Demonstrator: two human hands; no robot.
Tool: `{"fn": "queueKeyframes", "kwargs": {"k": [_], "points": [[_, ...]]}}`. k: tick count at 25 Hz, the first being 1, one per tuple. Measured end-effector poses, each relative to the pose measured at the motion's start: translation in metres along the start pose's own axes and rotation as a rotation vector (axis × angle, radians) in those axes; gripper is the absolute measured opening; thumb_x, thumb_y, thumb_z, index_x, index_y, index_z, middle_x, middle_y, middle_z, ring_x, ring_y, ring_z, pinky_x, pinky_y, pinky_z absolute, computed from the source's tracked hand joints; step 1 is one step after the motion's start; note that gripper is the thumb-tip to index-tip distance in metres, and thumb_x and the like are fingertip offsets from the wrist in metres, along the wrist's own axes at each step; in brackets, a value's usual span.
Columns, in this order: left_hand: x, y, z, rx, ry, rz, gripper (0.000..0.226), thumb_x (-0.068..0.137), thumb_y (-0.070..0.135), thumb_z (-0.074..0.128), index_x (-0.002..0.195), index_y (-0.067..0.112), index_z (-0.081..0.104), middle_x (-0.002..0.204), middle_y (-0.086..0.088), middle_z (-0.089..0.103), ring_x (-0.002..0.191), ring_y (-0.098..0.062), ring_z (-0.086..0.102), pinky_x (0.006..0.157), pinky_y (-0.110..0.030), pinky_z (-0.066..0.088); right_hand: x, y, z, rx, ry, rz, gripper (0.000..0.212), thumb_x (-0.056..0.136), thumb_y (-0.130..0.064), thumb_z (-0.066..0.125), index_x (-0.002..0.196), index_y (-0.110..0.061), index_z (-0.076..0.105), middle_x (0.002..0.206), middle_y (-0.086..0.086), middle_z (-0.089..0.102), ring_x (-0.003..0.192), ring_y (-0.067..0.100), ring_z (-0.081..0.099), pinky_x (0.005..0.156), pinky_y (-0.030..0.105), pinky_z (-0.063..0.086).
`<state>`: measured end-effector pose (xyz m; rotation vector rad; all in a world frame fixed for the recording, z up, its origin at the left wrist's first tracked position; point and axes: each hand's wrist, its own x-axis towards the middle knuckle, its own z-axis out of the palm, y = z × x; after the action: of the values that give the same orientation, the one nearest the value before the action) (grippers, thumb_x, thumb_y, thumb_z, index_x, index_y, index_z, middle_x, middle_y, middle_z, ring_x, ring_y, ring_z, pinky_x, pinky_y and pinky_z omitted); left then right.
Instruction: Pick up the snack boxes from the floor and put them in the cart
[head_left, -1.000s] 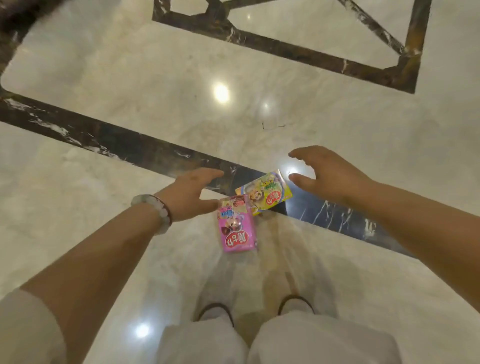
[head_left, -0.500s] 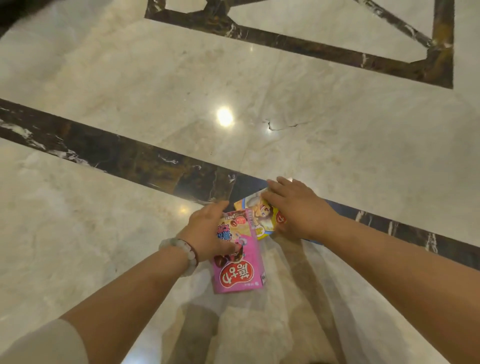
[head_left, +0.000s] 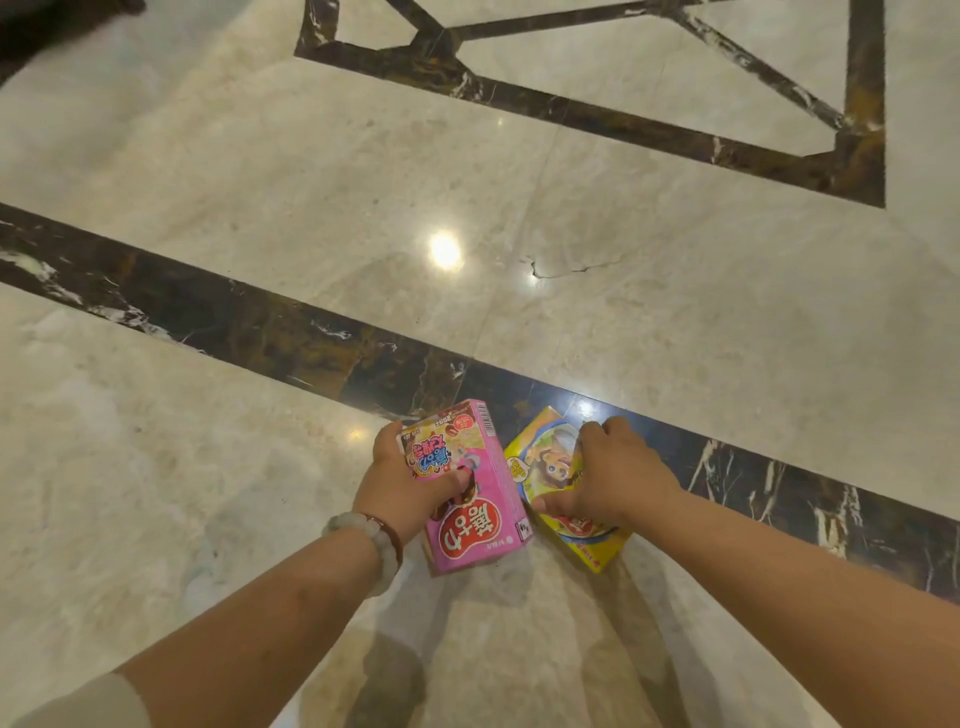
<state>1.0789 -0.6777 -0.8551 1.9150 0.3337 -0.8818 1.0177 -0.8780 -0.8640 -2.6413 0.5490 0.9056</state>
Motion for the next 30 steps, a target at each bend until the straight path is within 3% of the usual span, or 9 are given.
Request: {"fn": "queueKeyframes", "kwargs": {"k": [4,6,9,12,16,20,25,27,30], "points": [[-0.004,0.004,0.005,-0.071,-0.015,0.013,0.1,0.072,0.007,0.078,0.145,0.025,0.012,0.093,0.008,0.05,0.086,-0.016,0.058,0.076,-0.03,0.048,-0.002,-0.008,0.004,0.156,0.013,0.021,0.085,0.064,-0.067,0.072,0.127,-0.018,0.042,0.121,0.008,0.049,0.112,0.025,0.051,0.086,0.034,0.044],[-0.003,0.004,0.004,-0.076,-0.057,0.001,0.101,0.068,0.008,0.08,0.145,0.026,0.017,0.093,0.008,0.055,0.081,-0.014,0.062,0.075,-0.032,0.052,-0.003,-0.012,0.005,0.208,-0.005,0.042,0.081,0.064,-0.064,0.074,0.123,-0.017,0.045,0.12,0.006,0.046,0.112,0.024,0.049,0.088,0.033,0.044],[0.004,0.002,-0.003,-0.19,-0.114,-0.034,0.068,0.06,0.019,0.083,0.12,0.02,0.05,0.108,-0.011,0.068,0.09,-0.027,0.068,0.085,-0.047,0.055,0.0,-0.015,0.004,0.433,0.054,0.084,0.066,0.069,-0.051,0.077,0.115,-0.015,0.045,0.113,0.005,0.047,0.106,0.023,0.054,0.082,0.032,0.047],[0.013,0.005,-0.01,-0.369,-0.091,-0.056,0.037,0.078,0.011,0.071,0.105,0.027,0.052,0.1,-0.012,0.07,0.086,-0.031,0.07,0.081,-0.049,0.055,0.006,-0.012,0.0,0.755,0.121,0.165,0.056,0.071,-0.041,0.08,0.107,-0.014,0.046,0.104,0.0,0.056,0.095,0.019,0.058,0.077,0.032,0.049],[0.029,0.021,-0.02,-0.413,-0.1,0.024,0.021,0.091,0.018,0.056,0.109,0.028,0.057,0.1,-0.009,0.072,0.083,-0.026,0.071,0.076,-0.041,0.056,0.02,-0.004,-0.009,1.14,0.134,0.209,0.05,0.072,-0.035,0.081,0.11,-0.01,0.058,0.101,0.007,0.07,0.086,0.022,0.069,0.063,0.03,0.057],[0.037,0.052,-0.025,-0.59,-0.154,0.018,0.033,0.095,0.026,0.048,0.122,0.009,0.053,0.107,-0.016,0.069,0.081,-0.027,0.07,0.072,-0.041,0.058,0.029,-0.001,-0.039,1.297,0.127,0.149,0.03,0.075,-0.03,0.079,0.098,-0.014,0.067,0.09,0.009,0.075,0.077,0.025,0.073,0.072,0.044,0.059],[0.003,0.134,-0.042,-0.515,-0.179,0.085,0.045,0.093,0.036,0.049,0.127,0.008,0.05,0.103,-0.015,0.07,0.072,-0.023,0.07,0.069,-0.038,0.059,0.011,-0.016,-0.118,1.488,0.16,-0.02,0.013,0.08,-0.011,0.071,0.092,-0.012,0.068,0.084,0.006,0.074,0.072,0.02,0.071,0.066,0.031,0.059],[-0.027,0.173,-0.056,-0.496,-0.177,0.081,0.044,0.093,0.041,0.048,0.123,0.009,0.055,0.101,-0.014,0.071,0.069,-0.022,0.071,0.06,-0.034,0.059,-0.01,-0.027,-0.156,1.491,0.184,-0.048,0.013,0.08,-0.013,0.072,0.092,-0.013,0.068,0.082,0.003,0.074,0.07,0.017,0.072,0.063,0.028,0.059],[-0.085,0.231,-0.08,-0.455,-0.187,0.101,0.043,0.091,0.046,0.047,0.117,0.014,0.06,0.095,-0.009,0.074,0.072,-0.022,0.072,0.06,-0.034,0.059,-0.063,-0.037,-0.216,1.503,0.182,-0.037,0.015,0.081,-0.017,0.073,0.094,-0.015,0.067,0.087,0.006,0.075,0.075,0.019,0.073,0.067,0.031,0.059]]}}
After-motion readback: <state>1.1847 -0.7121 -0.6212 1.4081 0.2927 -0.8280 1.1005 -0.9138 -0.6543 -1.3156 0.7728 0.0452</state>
